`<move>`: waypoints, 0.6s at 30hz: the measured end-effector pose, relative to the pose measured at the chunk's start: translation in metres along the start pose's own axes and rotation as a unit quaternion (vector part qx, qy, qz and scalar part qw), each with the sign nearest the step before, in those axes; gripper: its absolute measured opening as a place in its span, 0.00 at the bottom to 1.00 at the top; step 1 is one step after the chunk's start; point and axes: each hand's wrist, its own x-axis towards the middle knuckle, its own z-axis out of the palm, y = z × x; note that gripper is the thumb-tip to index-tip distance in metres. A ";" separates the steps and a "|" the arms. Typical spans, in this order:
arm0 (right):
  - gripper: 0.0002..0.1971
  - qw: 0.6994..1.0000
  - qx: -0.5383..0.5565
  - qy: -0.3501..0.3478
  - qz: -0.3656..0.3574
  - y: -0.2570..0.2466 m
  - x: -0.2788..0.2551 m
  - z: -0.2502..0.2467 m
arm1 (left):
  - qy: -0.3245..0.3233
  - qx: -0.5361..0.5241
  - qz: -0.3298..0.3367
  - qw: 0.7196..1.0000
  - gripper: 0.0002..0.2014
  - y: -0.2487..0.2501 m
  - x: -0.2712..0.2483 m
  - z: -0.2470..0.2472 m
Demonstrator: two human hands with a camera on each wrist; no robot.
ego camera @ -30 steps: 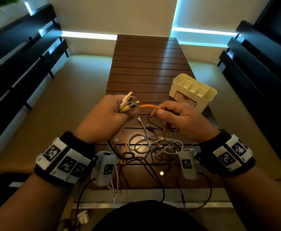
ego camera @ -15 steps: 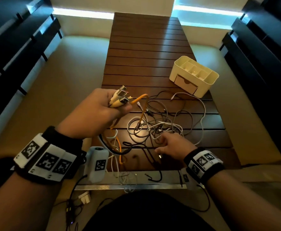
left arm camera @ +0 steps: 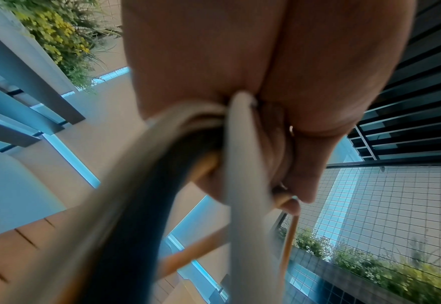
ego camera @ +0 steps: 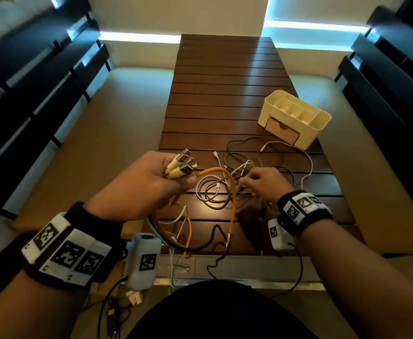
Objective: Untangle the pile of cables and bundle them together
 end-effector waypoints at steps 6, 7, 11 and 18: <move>0.25 0.984 -0.057 0.164 -0.035 0.027 0.007 -0.002 | -0.002 0.027 -0.021 0.999 0.09 -0.010 0.004 0.008; 0.33 0.988 -0.059 0.140 0.001 0.031 0.010 -0.003 | -0.007 0.031 -0.024 0.999 0.10 -0.011 0.005 0.010; 0.22 0.991 -0.112 -0.021 0.064 0.029 0.018 -0.005 | -0.026 0.035 -0.037 0.998 0.10 -0.013 0.011 0.015; 0.05 0.997 0.003 -0.005 0.080 0.014 0.036 -0.007 | -0.034 0.021 -0.044 0.998 0.09 -0.008 0.019 0.020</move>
